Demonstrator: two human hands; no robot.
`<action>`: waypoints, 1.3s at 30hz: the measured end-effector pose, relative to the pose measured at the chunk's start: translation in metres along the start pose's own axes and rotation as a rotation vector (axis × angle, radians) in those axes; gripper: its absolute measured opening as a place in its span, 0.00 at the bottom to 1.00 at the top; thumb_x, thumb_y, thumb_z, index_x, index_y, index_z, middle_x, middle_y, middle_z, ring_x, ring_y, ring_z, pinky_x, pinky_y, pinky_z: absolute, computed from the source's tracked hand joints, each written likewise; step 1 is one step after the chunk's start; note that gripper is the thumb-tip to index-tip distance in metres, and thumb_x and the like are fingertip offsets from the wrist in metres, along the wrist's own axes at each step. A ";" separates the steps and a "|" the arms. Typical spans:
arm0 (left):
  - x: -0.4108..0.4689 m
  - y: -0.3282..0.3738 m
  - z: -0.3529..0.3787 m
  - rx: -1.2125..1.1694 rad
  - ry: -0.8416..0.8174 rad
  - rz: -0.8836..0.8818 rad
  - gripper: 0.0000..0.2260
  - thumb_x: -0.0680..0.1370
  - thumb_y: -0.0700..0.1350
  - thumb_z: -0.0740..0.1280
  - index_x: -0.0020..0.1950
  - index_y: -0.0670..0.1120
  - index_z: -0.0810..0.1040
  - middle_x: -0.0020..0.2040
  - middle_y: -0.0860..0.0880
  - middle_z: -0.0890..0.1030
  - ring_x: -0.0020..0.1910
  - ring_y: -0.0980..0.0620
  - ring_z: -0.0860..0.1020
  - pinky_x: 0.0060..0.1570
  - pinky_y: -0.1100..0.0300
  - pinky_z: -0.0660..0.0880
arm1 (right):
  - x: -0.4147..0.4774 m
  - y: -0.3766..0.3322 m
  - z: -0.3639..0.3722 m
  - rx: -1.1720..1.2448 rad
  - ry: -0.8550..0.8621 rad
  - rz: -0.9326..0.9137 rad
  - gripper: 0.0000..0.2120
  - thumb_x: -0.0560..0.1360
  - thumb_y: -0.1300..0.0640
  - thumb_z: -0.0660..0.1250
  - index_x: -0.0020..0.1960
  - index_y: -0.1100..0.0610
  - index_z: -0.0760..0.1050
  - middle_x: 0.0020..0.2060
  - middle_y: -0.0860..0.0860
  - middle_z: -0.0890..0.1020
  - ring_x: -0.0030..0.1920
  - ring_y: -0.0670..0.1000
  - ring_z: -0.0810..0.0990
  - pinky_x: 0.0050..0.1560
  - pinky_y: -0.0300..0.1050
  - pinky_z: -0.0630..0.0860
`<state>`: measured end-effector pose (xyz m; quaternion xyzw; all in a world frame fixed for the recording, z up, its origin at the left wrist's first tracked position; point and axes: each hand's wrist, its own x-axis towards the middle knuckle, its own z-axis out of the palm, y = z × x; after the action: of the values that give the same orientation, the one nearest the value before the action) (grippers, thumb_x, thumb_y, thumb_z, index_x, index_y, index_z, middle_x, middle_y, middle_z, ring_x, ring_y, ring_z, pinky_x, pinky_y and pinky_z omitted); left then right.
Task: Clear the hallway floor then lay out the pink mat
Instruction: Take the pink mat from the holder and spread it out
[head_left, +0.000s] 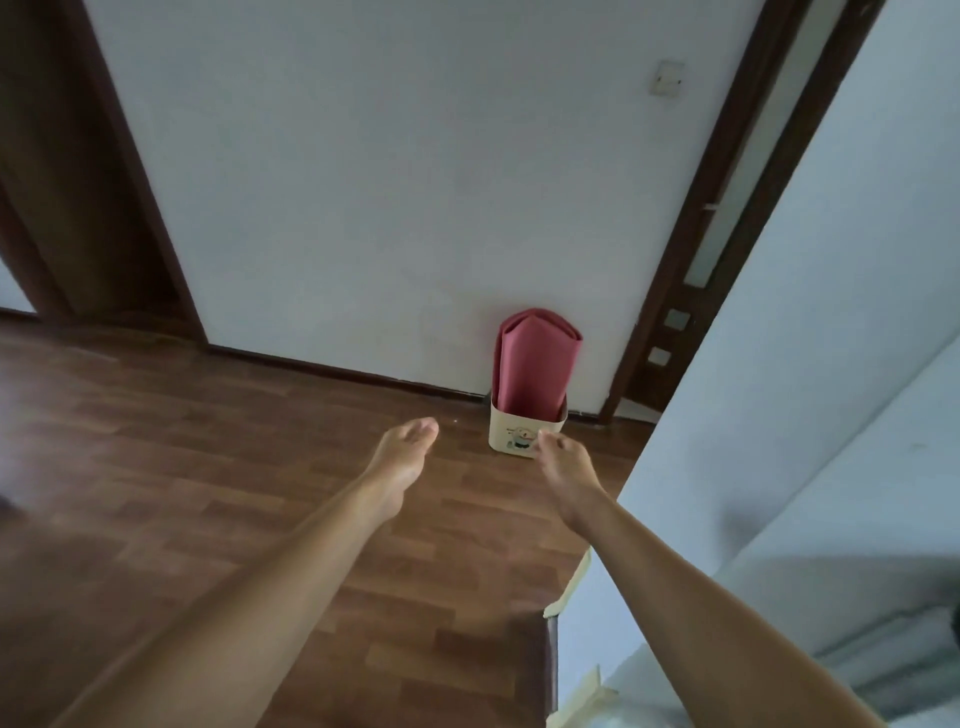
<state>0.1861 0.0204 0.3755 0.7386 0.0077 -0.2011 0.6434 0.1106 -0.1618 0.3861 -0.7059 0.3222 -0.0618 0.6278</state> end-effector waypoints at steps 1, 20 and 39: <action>0.022 0.009 -0.003 -0.001 -0.006 -0.003 0.16 0.81 0.49 0.59 0.68 0.48 0.71 0.68 0.51 0.73 0.65 0.52 0.72 0.69 0.48 0.65 | 0.018 -0.011 0.007 -0.027 0.013 -0.005 0.17 0.79 0.49 0.56 0.62 0.57 0.72 0.57 0.56 0.79 0.54 0.51 0.77 0.57 0.49 0.71; 0.304 0.094 0.039 0.077 -0.126 -0.010 0.17 0.81 0.46 0.58 0.69 0.44 0.70 0.64 0.48 0.75 0.59 0.52 0.73 0.68 0.51 0.65 | 0.288 -0.081 0.035 -0.074 0.051 0.043 0.14 0.78 0.52 0.55 0.50 0.59 0.75 0.56 0.61 0.78 0.58 0.56 0.76 0.52 0.46 0.75; 0.547 0.145 0.164 0.177 -0.114 -0.103 0.17 0.80 0.47 0.61 0.68 0.43 0.71 0.65 0.46 0.75 0.62 0.49 0.73 0.60 0.54 0.69 | 0.545 -0.130 -0.036 -0.130 0.083 0.106 0.13 0.78 0.50 0.57 0.38 0.55 0.70 0.37 0.53 0.70 0.38 0.50 0.68 0.37 0.44 0.66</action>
<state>0.6813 -0.2966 0.3303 0.7783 -0.0090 -0.2755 0.5641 0.5701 -0.4817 0.3409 -0.7239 0.3884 -0.0367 0.5691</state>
